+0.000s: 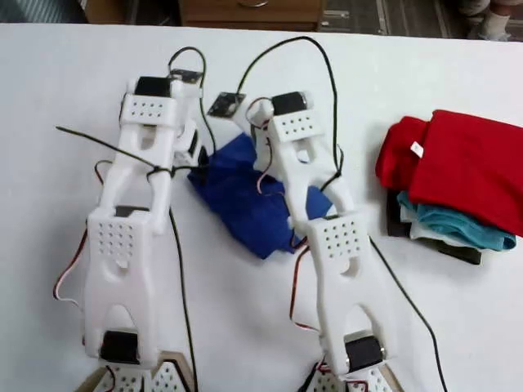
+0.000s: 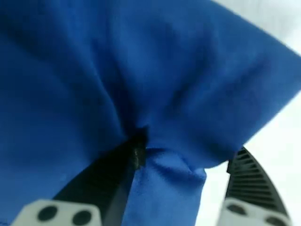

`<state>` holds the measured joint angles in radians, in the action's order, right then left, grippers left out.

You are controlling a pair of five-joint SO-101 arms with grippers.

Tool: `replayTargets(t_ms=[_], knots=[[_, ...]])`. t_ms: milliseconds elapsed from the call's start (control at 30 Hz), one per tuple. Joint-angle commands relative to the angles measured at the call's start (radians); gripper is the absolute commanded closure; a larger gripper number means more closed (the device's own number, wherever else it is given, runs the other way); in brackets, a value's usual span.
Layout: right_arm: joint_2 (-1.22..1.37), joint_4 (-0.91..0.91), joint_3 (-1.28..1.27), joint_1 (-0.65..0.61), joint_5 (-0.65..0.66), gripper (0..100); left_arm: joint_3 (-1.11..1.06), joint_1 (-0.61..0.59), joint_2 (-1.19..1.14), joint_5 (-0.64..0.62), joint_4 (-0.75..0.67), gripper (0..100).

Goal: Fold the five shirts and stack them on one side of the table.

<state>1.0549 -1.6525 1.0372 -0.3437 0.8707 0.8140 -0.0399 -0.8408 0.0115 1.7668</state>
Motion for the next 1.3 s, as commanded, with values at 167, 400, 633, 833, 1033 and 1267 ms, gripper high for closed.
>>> replayTargets(t_ms=[167, 400, 633, 833, 1033, 1267], knots=[[0.036, 0.007, -0.06, 0.064, 0.058, 70.5, 0.013, 0.006, 0.011, -0.008, 0.014, 76], [0.053, -0.022, 0.002, 0.01, 0.058, 70.9, 0.008, 0.003, 0.02, -0.008, 0.015, 76], [0.058, -0.042, -0.009, -0.025, 0.107, 80.2, 0.013, -0.052, 0.021, -0.008, 0.017, 76], [0.058, -0.054, -0.012, -0.008, -0.035, 70.7, 0.013, -0.074, 0.021, -0.006, 0.018, 76], [0.045, -0.059, -0.101, -0.036, -0.143, 70.9, 0.013, -0.072, 0.021, -0.008, 0.018, 76], [-0.002, -0.059, -0.135, -0.058, -0.157, 93.6, 0.015, -0.072, 0.021, -0.009, 0.017, 76]])
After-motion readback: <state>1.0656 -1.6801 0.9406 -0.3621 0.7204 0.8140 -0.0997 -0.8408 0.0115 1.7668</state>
